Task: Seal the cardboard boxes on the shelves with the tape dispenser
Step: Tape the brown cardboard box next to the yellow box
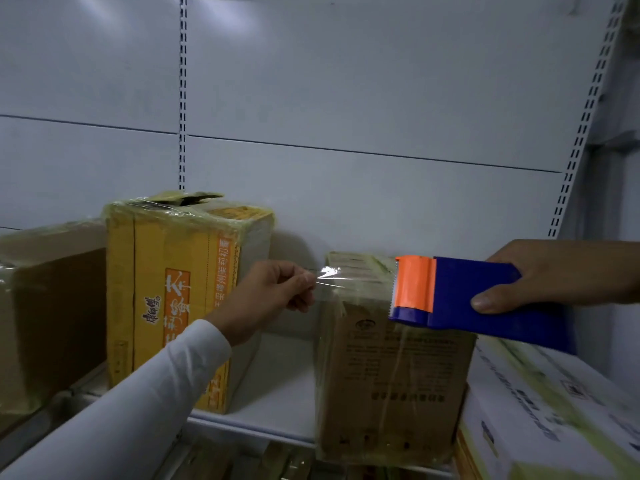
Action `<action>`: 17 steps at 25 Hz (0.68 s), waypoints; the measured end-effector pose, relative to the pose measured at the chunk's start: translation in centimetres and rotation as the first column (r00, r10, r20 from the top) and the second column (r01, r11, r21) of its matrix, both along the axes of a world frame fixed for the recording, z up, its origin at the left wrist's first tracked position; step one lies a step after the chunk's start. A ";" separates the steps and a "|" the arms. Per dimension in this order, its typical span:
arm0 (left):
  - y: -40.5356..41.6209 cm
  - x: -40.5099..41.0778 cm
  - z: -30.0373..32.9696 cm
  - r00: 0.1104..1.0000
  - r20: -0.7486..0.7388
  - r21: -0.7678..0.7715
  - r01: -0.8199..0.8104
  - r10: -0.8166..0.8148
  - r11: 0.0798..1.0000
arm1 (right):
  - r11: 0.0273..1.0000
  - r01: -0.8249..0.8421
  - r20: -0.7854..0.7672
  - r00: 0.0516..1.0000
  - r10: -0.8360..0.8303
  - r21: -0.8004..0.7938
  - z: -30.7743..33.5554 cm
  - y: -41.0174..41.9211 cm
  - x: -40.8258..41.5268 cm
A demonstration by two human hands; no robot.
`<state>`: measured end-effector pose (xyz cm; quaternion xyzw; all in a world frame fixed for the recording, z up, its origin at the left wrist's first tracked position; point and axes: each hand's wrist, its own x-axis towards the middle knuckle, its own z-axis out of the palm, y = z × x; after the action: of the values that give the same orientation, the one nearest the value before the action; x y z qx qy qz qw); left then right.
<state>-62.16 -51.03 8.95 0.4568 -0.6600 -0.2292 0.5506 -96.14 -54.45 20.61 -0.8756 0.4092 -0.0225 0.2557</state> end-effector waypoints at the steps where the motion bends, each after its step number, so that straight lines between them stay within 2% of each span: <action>1: -0.1 -0.3 -0.1 1.000 0.010 0.001 0.005 -0.005 1.000 | 1.000 0.025 -0.023 0.999 -0.025 0.011 0.3 0.1 -0.1; 10: -1.7 -1.9 -2.5 0.999 0.037 0.060 -0.032 0.030 0.998 | 0.989 0.140 -0.109 0.983 -0.145 -0.053 -0.9 -0.6 0.4; 11: -2.0 -2.0 -2.7 0.996 0.061 0.059 -0.063 0.059 0.996 | 0.987 0.148 -0.104 0.983 -0.154 -0.063 -1.1 -0.8 0.5; 13: -2.6 -2.2 -3.3 0.952 0.190 0.034 -0.250 0.239 0.968 | 0.984 0.159 -0.101 0.981 -0.167 -0.085 -1.4 -0.8 0.5; 14: -2.8 -2.2 -3.5 0.902 0.246 -0.005 -0.366 0.355 0.931 | 0.983 0.159 -0.105 0.980 -0.168 -0.094 -1.5 -0.8 0.5; 15: -2.8 -2.2 -3.5 0.863 0.233 -0.086 -0.440 0.448 0.894 | 0.982 0.154 -0.108 0.980 -0.166 -0.105 -1.6 -0.8 0.5; 17: -2.7 -2.4 -3.2 0.867 0.116 -0.374 -0.414 0.485 0.830 | 0.979 0.155 -0.101 0.980 -0.169 -0.130 -1.8 -0.9 0.4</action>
<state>-64.57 -53.72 5.76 0.5201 -0.6158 0.0725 0.5874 -95.75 -55.32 18.83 -0.8531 0.4908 -0.0190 0.1760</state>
